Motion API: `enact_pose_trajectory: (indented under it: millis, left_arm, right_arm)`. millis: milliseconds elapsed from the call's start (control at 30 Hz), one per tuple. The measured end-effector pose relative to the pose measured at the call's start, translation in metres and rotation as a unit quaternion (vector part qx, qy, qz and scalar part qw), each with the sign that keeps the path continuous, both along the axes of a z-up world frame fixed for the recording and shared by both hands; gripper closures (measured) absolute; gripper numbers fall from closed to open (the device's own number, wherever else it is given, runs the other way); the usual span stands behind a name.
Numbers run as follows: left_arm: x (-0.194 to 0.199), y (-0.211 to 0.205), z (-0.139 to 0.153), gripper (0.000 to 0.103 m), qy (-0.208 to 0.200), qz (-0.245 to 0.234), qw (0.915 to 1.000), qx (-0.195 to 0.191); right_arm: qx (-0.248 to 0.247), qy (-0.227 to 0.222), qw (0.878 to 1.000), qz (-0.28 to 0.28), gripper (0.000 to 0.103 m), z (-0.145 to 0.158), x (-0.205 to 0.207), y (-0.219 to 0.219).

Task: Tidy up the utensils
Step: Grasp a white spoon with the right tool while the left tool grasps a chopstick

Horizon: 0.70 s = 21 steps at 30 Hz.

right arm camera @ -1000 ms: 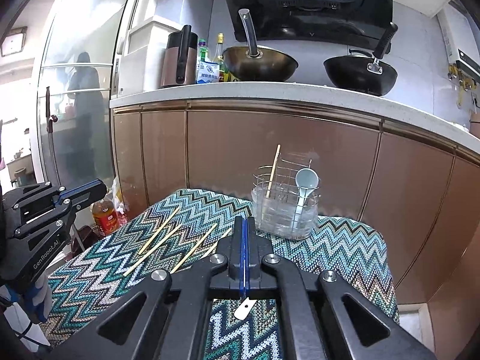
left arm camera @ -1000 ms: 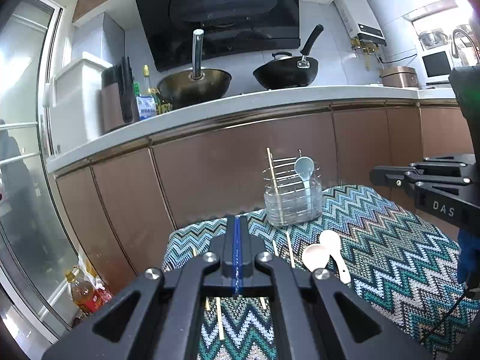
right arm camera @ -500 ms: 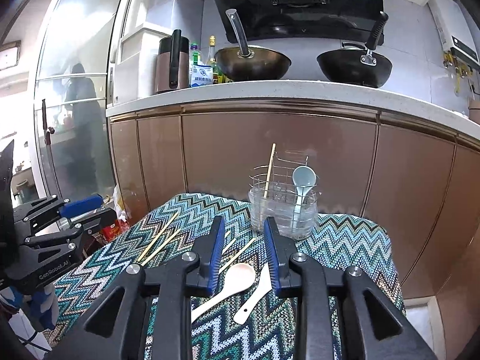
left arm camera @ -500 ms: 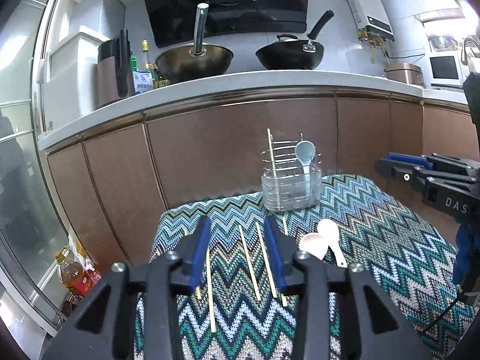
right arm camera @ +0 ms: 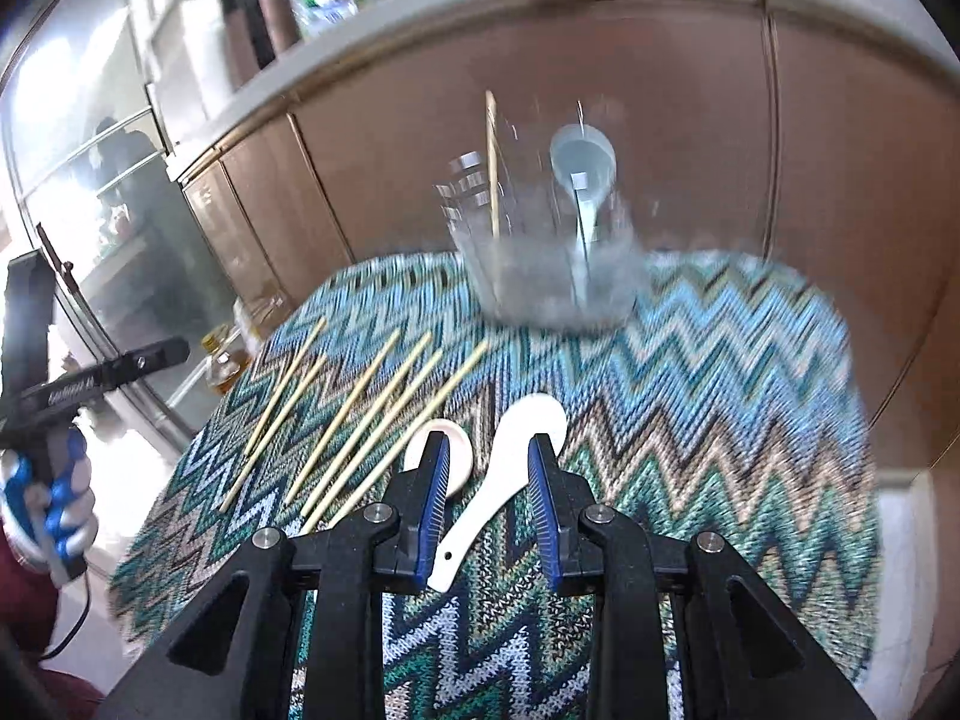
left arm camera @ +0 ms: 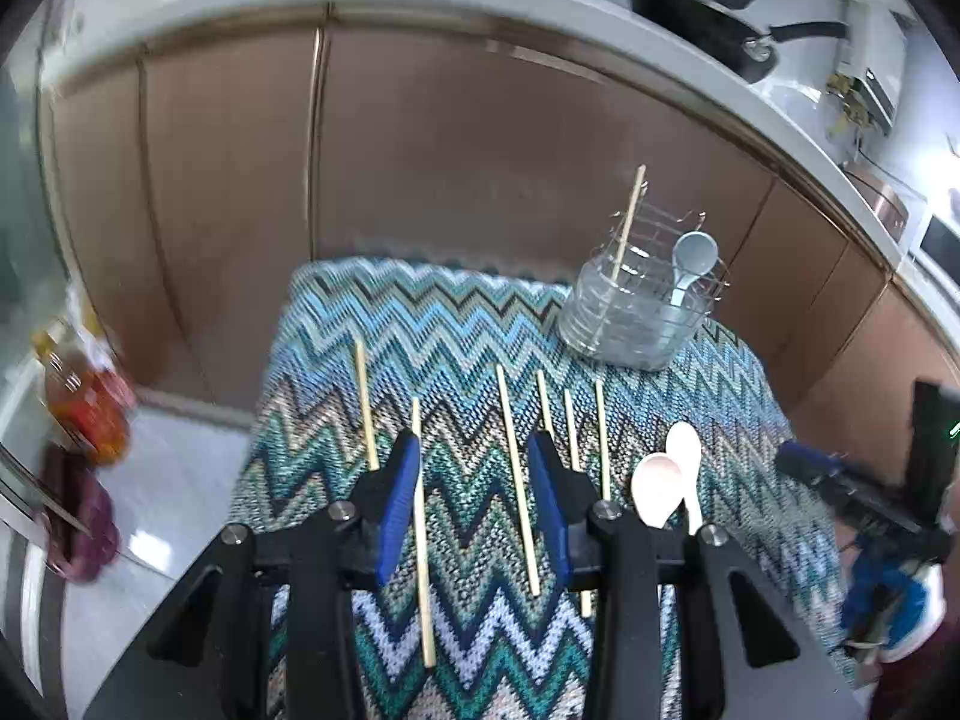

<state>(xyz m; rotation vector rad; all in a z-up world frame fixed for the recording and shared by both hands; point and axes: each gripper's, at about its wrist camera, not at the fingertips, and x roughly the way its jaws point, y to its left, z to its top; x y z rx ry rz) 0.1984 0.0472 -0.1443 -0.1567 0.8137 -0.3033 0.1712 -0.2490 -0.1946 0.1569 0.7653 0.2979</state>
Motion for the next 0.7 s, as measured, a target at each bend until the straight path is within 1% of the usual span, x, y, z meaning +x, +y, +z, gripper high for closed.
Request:
enact_pose_trajectory:
  millis: [100,200,300,333,367,433,500,567,600,700]
  left_arm:
    - [0.024,-0.008,-0.007,0.068,0.04,-0.021,0.9989,-0.014]
    - [0.047,-0.028,-0.015,0.068,0.067,-0.042,0.9969,-0.002]
    - [0.079,-0.044,-0.028,0.069,0.112,-0.054,0.9922,-0.002]
    - [0.087,-0.048,-0.031,0.072,0.121,-0.055,0.9911,0.001]
    - [0.101,-0.054,-0.037,0.073,0.137,-0.051,0.9893,0.008]
    - [0.116,-0.063,-0.046,0.075,0.161,-0.057,0.9853,0.013]
    - [0.134,-0.072,-0.059,0.076,0.189,-0.05,0.9804,0.024]
    - [0.144,-0.077,-0.07,0.081,0.209,-0.046,0.9763,0.031]
    - [0.15,-0.081,-0.077,0.083,0.219,-0.043,0.9741,0.038]
    - [0.158,-0.085,-0.087,0.088,0.231,-0.04,0.9709,0.045]
  right_arm:
    - [0.007,0.031,0.999,0.011,0.076,-0.014,0.02,-0.005]
    - [0.02,0.053,0.998,0.023,0.076,-0.025,0.038,-0.01]
    - [0.028,0.07,0.996,0.037,0.076,-0.033,0.053,-0.014]
    - [0.03,0.077,0.996,0.043,0.076,-0.036,0.057,-0.015]
    - [0.03,0.083,0.995,0.046,0.076,-0.038,0.061,-0.015]
    - [0.034,0.092,0.994,0.053,0.076,-0.042,0.069,-0.017]
    - [0.039,0.105,0.992,0.064,0.076,-0.046,0.078,-0.017]
    - [0.043,0.117,0.99,0.073,0.076,-0.049,0.088,-0.015]
    - [0.044,0.121,0.989,0.075,0.076,-0.05,0.092,-0.015]
    - [0.038,0.134,0.986,0.091,0.076,-0.057,0.104,-0.013]
